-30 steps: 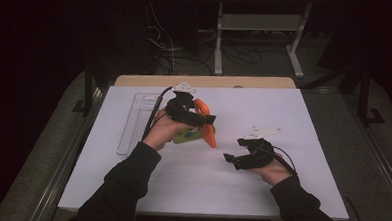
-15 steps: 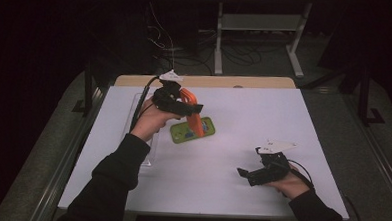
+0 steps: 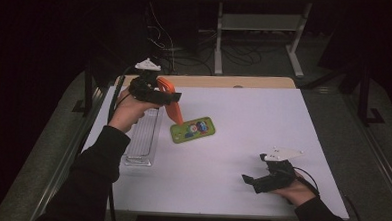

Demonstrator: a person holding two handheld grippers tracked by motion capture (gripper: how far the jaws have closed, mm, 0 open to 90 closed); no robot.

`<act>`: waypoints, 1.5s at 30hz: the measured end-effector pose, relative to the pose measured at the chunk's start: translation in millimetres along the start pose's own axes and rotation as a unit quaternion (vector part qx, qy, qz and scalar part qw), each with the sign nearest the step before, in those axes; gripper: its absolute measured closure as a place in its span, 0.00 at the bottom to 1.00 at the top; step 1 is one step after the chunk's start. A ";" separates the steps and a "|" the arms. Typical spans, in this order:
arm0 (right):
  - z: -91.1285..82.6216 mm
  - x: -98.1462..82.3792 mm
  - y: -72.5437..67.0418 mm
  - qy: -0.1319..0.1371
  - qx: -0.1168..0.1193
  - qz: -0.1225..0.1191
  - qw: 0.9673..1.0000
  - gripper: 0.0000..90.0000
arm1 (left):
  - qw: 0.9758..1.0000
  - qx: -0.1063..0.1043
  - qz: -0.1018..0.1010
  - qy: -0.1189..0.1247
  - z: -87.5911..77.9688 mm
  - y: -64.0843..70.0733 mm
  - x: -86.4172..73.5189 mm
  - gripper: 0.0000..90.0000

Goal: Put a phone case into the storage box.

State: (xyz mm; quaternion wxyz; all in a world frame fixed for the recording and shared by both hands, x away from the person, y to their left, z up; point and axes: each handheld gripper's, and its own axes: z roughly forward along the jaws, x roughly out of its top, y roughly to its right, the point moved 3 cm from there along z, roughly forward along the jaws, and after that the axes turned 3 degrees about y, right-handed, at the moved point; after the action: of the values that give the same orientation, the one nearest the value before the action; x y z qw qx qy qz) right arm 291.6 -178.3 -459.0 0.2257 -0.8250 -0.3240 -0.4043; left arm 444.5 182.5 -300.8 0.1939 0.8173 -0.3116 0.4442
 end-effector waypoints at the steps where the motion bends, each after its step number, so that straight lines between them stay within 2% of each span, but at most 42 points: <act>1: 0.0 -0.2 -0.6 -0.002 -0.001 0.004 1.000 0.01 | 1.000 0.004 -0.002 -0.001 -2.2 -3.2 -0.2 0.15; 7: 0.9 0.3 -0.8 0.000 0.000 -0.002 1.000 0.01 | 0.999 0.033 -0.012 0.001 -15.1 -28.9 -1.6 0.16; 8: 1.0 0.3 -1.2 -0.001 0.000 -0.001 1.000 0.01 | 0.999 0.039 -0.009 -0.005 -17.5 -34.5 -1.7 0.16; 9: 1.2 0.3 -1.9 -0.001 0.000 0.000 1.000 0.01 | 0.999 0.042 -0.015 -0.002 -18.3 -36.5 -1.5 0.16; 12: 1.5 0.2 -2.4 -0.001 0.001 -0.001 1.000 0.01 | 0.998 0.058 -0.017 -0.004 -22.6 -46.2 -0.2 0.16; 19: 1.1 0.9 -1.3 0.002 0.001 -0.003 1.000 0.01 | 0.994 0.104 -0.027 -0.012 -24.8 -67.7 3.3 0.16; 25: 1.2 1.4 -0.5 0.003 0.001 -0.001 1.000 0.01 | 0.990 0.131 -0.038 -0.022 -14.5 -78.0 4.9 0.16; 32: 1.2 2.7 -0.2 0.006 0.001 -0.001 1.000 0.01 | 0.985 0.162 -0.049 -0.042 3.1 -89.0 -0.3 0.16; 34: 1.0 2.7 0.1 0.006 0.001 -0.002 1.000 0.01 | 0.982 0.173 -0.050 -0.051 8.7 -92.3 -3.3 0.16; 36: 0.8 2.7 0.1 0.006 0.002 -0.002 1.000 0.01 | 0.981 0.176 -0.054 -0.055 13.3 -94.7 -5.8 0.16; 41: 0.3 2.4 -0.6 0.004 0.003 0.002 1.000 0.01 | 0.976 0.196 -0.059 -0.073 26.0 -99.1 -13.5 0.16; 45: 0.2 2.3 -0.3 0.004 0.004 0.002 1.000 0.01 | 0.974 0.202 -0.063 -0.087 35.3 -101.2 -20.4 0.16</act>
State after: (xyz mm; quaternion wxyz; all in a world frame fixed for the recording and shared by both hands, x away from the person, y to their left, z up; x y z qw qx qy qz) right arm 292.5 -177.1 -457.1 0.2305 -0.8232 -0.3232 -0.4059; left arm 526.5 242.3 -340.8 0.0248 0.8928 -0.1795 0.4125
